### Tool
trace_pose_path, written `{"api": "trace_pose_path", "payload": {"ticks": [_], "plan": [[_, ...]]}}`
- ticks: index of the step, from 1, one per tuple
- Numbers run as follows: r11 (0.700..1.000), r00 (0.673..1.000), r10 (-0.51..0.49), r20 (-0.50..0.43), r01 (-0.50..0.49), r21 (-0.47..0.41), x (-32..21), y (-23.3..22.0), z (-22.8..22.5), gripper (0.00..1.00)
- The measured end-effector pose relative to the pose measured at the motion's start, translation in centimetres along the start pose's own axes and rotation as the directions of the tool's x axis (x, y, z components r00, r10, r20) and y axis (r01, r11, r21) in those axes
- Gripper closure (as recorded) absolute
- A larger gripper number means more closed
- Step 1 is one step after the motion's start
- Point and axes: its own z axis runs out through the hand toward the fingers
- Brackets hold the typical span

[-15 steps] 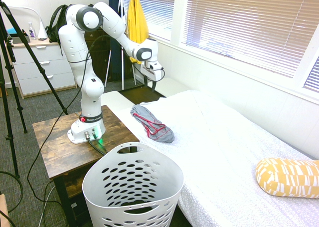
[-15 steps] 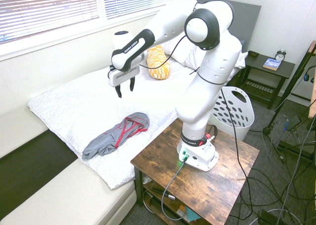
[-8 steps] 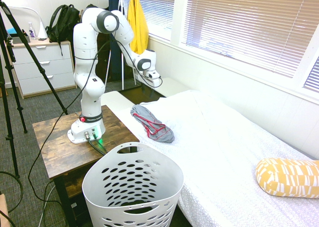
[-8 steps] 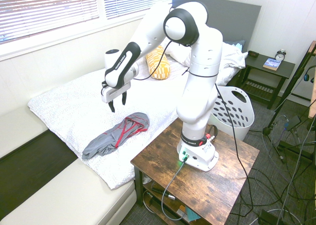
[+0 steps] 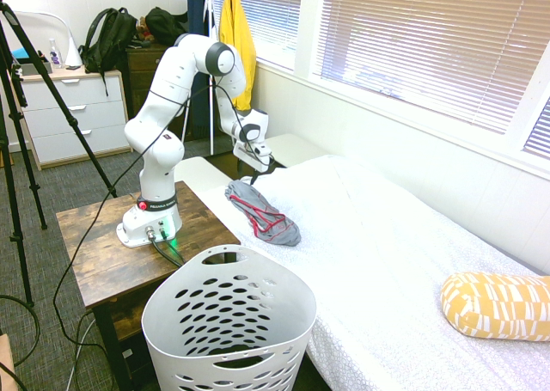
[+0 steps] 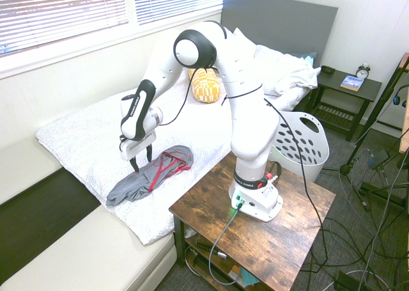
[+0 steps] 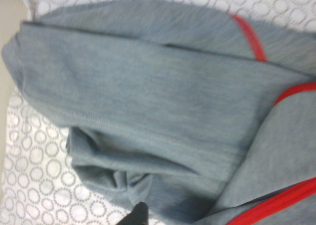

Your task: Put my clothes in the laundry bag

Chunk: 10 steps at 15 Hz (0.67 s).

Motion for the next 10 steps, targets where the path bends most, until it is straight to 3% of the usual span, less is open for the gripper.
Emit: {"api": "trace_pose_path", "payload": {"ticks": [5, 10], "plan": [[0.996, 0.999, -0.053, 0.010, 0.053, -0.072, -1.7, -1.1, 6.2, 0.00], [0.994, 0.995, -0.071, -0.071, 0.064, -0.093, 1.0, -1.1, 7.9, 0.00]]}}
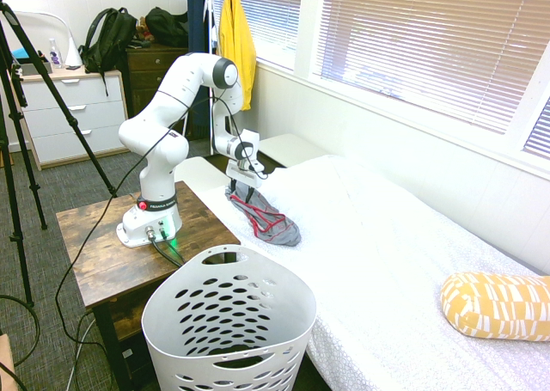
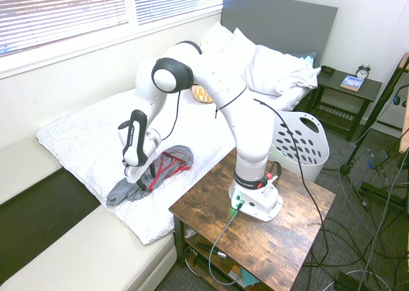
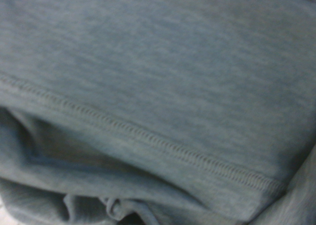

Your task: Put my clothes in the laundry bag

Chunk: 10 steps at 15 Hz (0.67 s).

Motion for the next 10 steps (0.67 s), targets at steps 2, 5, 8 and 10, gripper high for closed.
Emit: {"api": "trace_pose_path", "payload": {"ticks": [2, 5, 8, 10], "plan": [[1.000, 1.000, 0.007, -0.019, -0.006, 0.014, 0.9, -0.4, 0.6, 0.00], [1.000, 0.999, 0.021, -0.044, -0.020, 0.022, 2.8, -0.8, 0.7, 1.00], [0.999, 0.998, 0.038, -0.054, -0.037, 0.011, 4.1, -0.1, 0.8, 1.00], [0.999, 0.997, 0.053, -0.060, -0.053, -0.001, 4.8, 0.8, 1.0, 1.00]]}}
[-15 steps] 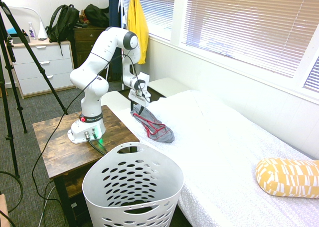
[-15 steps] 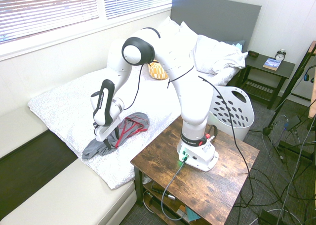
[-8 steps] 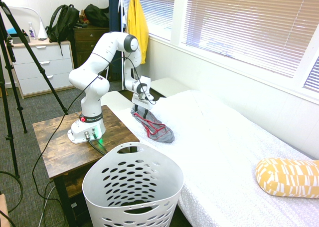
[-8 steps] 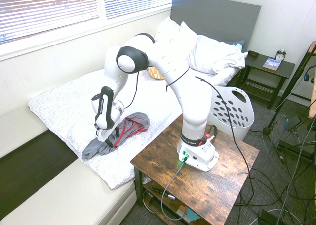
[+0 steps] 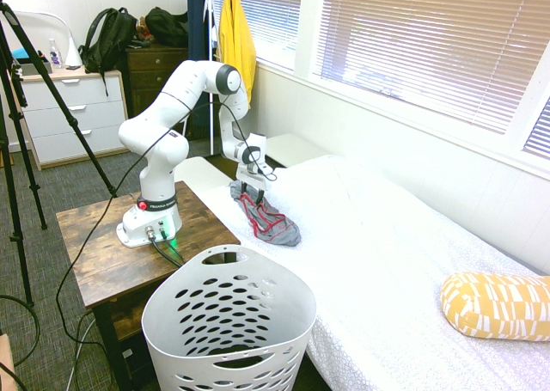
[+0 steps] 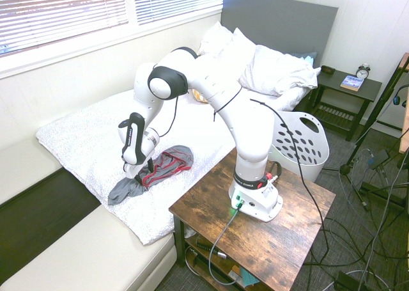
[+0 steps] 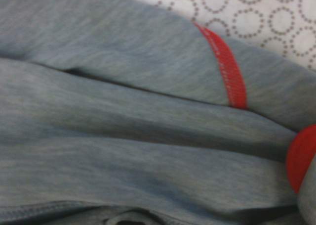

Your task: Put my clothes in the laundry bag

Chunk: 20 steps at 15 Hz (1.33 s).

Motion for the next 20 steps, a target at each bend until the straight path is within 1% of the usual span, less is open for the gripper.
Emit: {"api": "trace_pose_path", "payload": {"ticks": [4, 8, 11, 13, 17, 20], "plan": [[0.999, 1.000, 0.025, 0.000, -0.025, -0.027, 0.8, 1.9, 0.7, 1.00], [0.999, 0.999, 0.039, 0.002, -0.039, -0.037, 0.9, 3.1, 1.2, 1.00], [0.998, 0.999, 0.053, 0.004, -0.053, -0.035, 0.9, 3.6, 1.4, 1.00], [0.997, 0.997, 0.080, 0.012, -0.079, -0.023, 0.9, 3.9, 1.4, 1.00], [0.992, 0.992, 0.123, 0.039, -0.124, 0.019, 1.5, 4.8, 0.0, 1.00], [0.993, 0.992, 0.114, 0.060, -0.116, 0.028, 1.8, 6.2, -2.3, 1.00]]}}
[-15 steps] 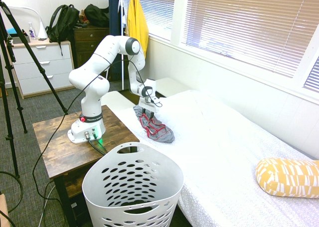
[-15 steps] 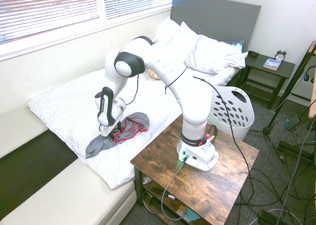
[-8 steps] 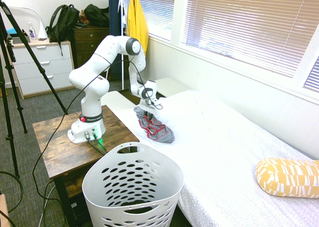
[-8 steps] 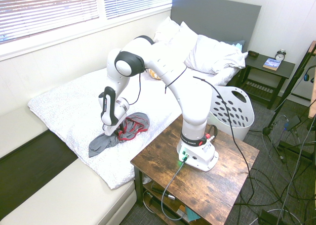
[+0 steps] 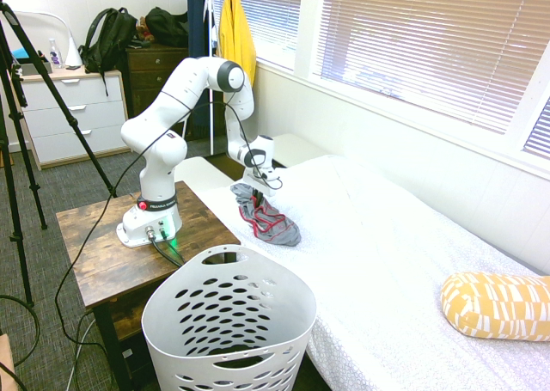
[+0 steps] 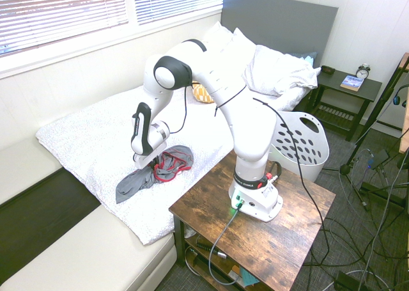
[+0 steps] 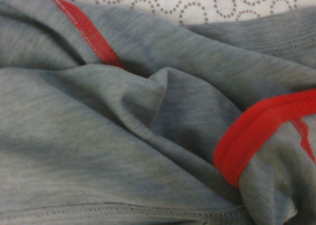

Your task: Put my clothes in the laundry bag

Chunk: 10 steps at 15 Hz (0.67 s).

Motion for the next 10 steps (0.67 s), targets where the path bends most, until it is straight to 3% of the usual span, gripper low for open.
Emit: {"api": "trace_pose_path", "payload": {"ticks": [5, 10], "plan": [[0.997, 0.997, -0.017, 0.079, 0.022, -0.068, 2.2, 3.7, -9.8, 1.00], [0.998, 0.994, -0.005, 0.105, 0.011, -0.063, 5.0, 10.8, -27.2, 1.00]]}}
